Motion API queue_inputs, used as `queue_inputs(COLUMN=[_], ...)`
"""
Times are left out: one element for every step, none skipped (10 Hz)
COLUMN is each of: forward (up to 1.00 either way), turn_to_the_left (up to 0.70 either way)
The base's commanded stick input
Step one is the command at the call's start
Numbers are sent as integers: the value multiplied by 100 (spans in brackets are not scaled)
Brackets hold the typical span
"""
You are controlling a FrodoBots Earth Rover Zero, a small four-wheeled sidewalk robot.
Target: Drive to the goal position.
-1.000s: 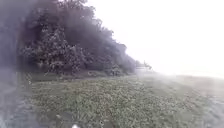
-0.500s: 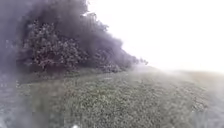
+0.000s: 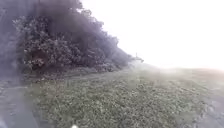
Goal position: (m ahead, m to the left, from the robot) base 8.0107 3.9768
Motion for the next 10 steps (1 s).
queue_inputs(forward=[60, 60, 60, 60, 60, 60, 60, 60, 60, 60], turn_to_the_left=[-15, -15, -15, -15, -15, -15, -15, -15, -15, -15])
